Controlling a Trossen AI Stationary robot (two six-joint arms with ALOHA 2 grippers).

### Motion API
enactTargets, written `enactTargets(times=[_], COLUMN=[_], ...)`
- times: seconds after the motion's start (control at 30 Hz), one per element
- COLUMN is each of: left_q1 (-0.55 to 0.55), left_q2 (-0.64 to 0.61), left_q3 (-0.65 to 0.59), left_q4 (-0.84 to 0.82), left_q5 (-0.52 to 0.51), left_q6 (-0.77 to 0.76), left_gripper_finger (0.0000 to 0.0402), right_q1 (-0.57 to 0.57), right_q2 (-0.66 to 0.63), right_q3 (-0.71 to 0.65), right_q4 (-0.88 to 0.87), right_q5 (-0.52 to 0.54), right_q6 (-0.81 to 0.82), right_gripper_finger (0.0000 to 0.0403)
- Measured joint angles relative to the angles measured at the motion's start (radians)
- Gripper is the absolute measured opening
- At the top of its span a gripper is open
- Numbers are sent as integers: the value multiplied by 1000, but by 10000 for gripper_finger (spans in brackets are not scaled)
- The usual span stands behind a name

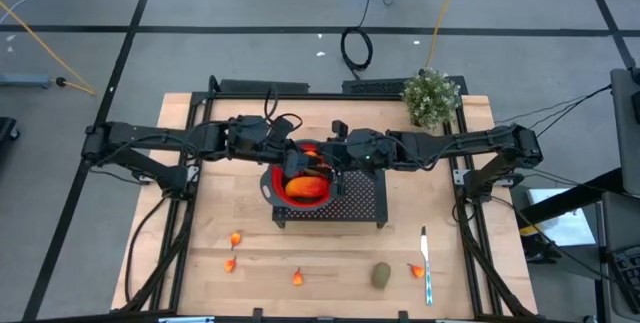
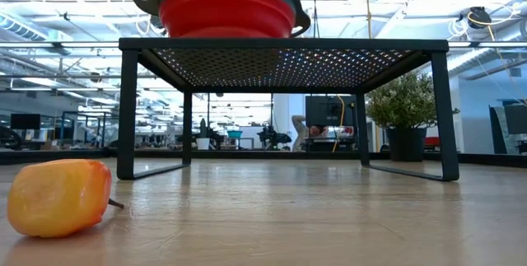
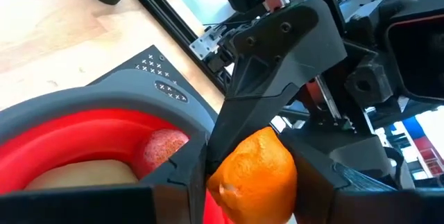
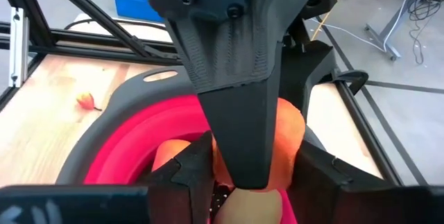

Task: Pick & Place Fruit
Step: Put the orange into the red strainer bowl on the shelf

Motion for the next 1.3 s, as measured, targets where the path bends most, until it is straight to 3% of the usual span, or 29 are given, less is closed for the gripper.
enactTargets(times=[0.4, 0.6, 0.73, 1.07, 1.3], left_q1=[1, 0, 0, 0, -2], left_q2=[-2, -4, -4, -51, -65], left_q3=[0, 0, 0, -2, 0], left_q4=[-63, -69, -72, -130, -158], left_q5=[0, 4, 4, -26, -87], left_q6=[40, 43, 43, 159, 317], left_gripper_finger=[148, 112, 95, 97, 96], right_q1=[11, 27, 26, 42, 56], right_q2=[0, 1, 1, -51, -129], right_q3=[2, 0, 0, -1, 0], right_q4=[-126, -135, -142, -206, -263], right_q5=[-2, 0, 0, 1, -1], right_q6=[15, 27, 34, 53, 83], right_gripper_finger=[225, 248, 248, 243, 206])
